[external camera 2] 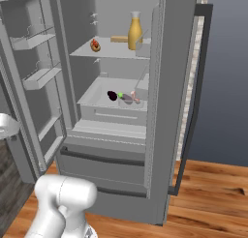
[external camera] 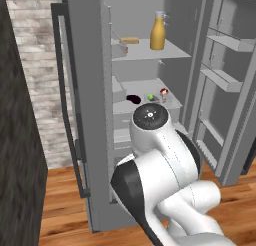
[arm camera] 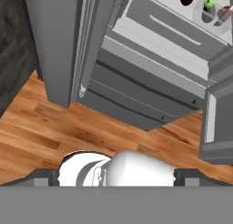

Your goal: Place the tupperware on the second highest shelf of the fridge. Make space for the tupperware among the existing items by rearranging them on the shelves if needed. Close the fridge door when finished.

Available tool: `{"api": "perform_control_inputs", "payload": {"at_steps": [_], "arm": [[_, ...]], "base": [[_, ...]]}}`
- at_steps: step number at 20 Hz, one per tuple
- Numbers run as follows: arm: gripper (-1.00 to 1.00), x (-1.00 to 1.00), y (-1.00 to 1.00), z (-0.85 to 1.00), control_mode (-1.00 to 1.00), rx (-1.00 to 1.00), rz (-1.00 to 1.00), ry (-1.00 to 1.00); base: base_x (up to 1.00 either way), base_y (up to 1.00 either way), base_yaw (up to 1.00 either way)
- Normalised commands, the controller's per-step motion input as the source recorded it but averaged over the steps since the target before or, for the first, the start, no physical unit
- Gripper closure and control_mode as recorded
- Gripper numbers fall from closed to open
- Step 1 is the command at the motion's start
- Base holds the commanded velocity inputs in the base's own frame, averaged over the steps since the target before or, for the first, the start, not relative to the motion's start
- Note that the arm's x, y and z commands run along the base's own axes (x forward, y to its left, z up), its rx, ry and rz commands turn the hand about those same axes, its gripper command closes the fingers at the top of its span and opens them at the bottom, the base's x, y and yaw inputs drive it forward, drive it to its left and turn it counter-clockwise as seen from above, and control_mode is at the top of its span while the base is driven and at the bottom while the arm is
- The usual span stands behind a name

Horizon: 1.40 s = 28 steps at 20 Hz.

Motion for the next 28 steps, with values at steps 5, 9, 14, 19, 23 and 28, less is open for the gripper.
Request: {"api": "perform_control_inputs", "payload": {"at_steps": [5, 9, 14, 19, 23, 28], "arm": [[-1.00, 0.06, 0.96, -0.01, -1.00, -0.30, 0.04, 0.03], [-1.00, 0.16, 0.83, -0.04, -1.00, -0.30, 0.00, 0.01], [-1.00, 0.32, 0.63, 0.00, -1.00, -0.23, 0.00, 0.00], [-1.00, 0.40, 0.59, -0.06, -1.00, -0.19, 0.00, 0.00], [-1.00, 0.35, 0.59, -0.18, -1.00, -0.19, 0.00, 0.00], [-1.00, 0.35, 0.41, -0.33, -1.00, -0.18, -0.01, 0.00]], "base": [[0.00, 0.00, 0.00], [0.00, 0.00, 0.00], [0.00, 0.00, 0.00], [0.00, 0.00, 0.00], [0.00, 0.00, 0.00], [0.00, 0.00, 0.00]]}}
